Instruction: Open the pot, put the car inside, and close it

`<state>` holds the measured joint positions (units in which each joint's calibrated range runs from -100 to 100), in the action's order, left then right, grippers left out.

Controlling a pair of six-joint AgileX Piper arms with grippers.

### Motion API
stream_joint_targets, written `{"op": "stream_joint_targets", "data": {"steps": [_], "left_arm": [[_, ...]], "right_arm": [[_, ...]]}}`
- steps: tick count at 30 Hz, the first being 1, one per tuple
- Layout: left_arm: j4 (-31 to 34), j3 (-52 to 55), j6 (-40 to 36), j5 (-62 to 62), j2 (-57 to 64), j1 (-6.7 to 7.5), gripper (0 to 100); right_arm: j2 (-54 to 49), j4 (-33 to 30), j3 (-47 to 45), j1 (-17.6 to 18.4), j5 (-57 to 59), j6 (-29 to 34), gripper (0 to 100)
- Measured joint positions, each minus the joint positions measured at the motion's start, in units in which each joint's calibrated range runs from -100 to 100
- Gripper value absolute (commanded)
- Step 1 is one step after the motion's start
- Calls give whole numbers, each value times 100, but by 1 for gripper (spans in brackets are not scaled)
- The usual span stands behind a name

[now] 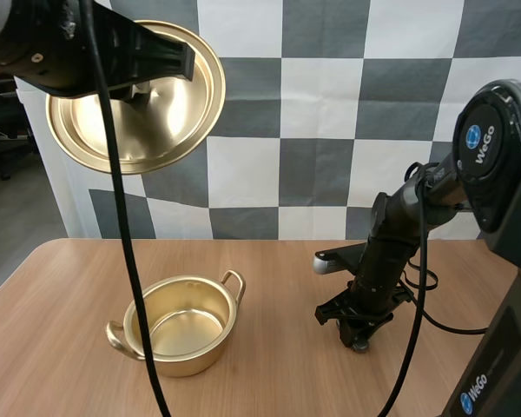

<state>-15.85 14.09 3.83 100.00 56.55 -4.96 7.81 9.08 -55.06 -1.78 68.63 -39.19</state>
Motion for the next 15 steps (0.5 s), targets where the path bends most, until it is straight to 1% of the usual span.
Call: {"op": "stream_joint_targets", "data": {"steps": [11, 15], "left_arm": [[10, 0, 0, 0, 0, 0, 0], [10, 0, 0, 0, 0, 0, 0]], "right_arm": [[0, 10, -13, 0, 198, -32, 0], [-51, 10, 120, 0, 425, -32, 0]]}}
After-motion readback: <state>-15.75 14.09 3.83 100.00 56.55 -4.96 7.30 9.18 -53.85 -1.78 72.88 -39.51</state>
